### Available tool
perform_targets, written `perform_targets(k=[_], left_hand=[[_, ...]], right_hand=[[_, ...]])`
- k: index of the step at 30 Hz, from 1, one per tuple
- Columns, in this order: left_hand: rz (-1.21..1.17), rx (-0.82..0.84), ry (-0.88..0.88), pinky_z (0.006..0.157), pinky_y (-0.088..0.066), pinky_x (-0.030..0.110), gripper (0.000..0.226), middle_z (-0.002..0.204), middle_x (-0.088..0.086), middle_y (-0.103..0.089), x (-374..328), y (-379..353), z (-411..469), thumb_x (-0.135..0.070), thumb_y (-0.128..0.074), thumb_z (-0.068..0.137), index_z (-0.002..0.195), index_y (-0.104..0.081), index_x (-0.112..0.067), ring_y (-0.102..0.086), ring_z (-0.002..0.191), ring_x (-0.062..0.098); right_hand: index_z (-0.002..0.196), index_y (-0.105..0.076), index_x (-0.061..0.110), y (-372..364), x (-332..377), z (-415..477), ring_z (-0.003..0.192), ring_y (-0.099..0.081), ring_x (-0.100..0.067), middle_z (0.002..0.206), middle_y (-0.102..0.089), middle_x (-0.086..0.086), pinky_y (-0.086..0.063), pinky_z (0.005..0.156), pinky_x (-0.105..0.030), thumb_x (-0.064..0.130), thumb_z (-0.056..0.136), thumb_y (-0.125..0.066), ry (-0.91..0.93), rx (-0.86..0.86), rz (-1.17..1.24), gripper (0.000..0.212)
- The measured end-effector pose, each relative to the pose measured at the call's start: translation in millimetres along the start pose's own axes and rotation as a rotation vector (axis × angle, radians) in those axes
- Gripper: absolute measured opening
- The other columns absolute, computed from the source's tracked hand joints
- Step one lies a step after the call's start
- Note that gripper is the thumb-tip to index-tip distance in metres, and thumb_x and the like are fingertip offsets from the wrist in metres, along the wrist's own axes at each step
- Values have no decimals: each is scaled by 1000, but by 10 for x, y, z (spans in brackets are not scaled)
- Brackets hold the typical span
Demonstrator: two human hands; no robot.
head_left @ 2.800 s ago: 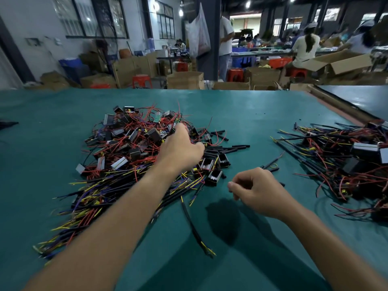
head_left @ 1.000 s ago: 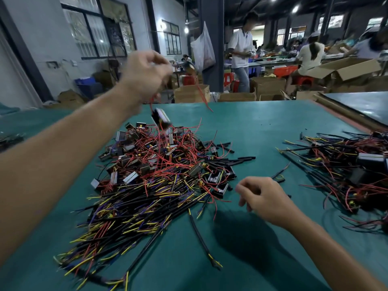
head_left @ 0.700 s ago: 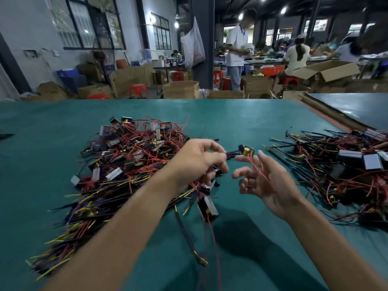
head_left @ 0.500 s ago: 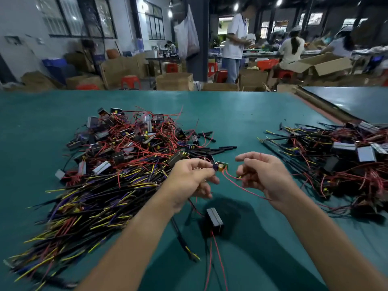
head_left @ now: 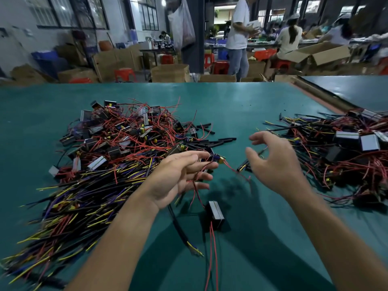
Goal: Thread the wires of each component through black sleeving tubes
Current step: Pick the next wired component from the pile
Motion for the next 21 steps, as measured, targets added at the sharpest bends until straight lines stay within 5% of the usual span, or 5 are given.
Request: perform_targets(k=[3, 6, 11, 14, 21], left_hand=[[48, 47, -2, 70, -57, 34, 33, 113, 16, -70, -4, -71, -22, -20, -33, 104, 124, -56, -7, -66, 79, 21], [97, 70, -21, 69, -56, 33, 35, 113, 17, -70, -24, -117, -51, -22, -34, 103, 125, -56, -5, -65, 79, 22], [239, -111, -90, 60, -54, 26, 23, 96, 11, -75, -58, -33, -53, -19, -52, 98, 109, -65, -4, -64, 67, 17], [368, -219, -220, 57, -52, 19, 8, 74, 1, -73, -138, 27, -68, -8, -67, 88, 94, -71, -6, -61, 62, 12], [433, -240, -306, 58, -55, 21, 13, 74, 9, -74, -181, 13, -78, 5, -76, 77, 82, -74, -6, -66, 64, 17]], right_hand=[[121, -59, 29, -289, 237, -141, 105, -60, -10, 104, -66, 13, -45, 94, -31, 27, 88, -64, 124, 250, 212, 34], [103, -67, 33, -459, 275, -217, 73, -67, -18, 79, -71, 5, -55, 74, -39, 24, 90, -66, 145, 399, 270, 16], [81, -67, 19, -351, 152, -116, 50, -52, -19, 61, -66, -3, -50, 54, -40, 11, 92, -61, 25, 313, 433, 15], [77, -66, 16, -258, 42, -47, 48, -51, -16, 58, -66, -2, -49, 54, -37, 12, 93, -59, -63, 238, 433, 18], [72, -66, 19, -312, -89, -49, 60, -63, -24, 62, -70, 0, -55, 66, -40, 17, 90, -57, -158, 294, 235, 21]])
Point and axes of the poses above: each hand's wrist, its own z-axis towards the middle knuckle, its own y-axis out of the back of the hand, x = y × z, the point moved 8 cm from there along z, towards the middle knuckle
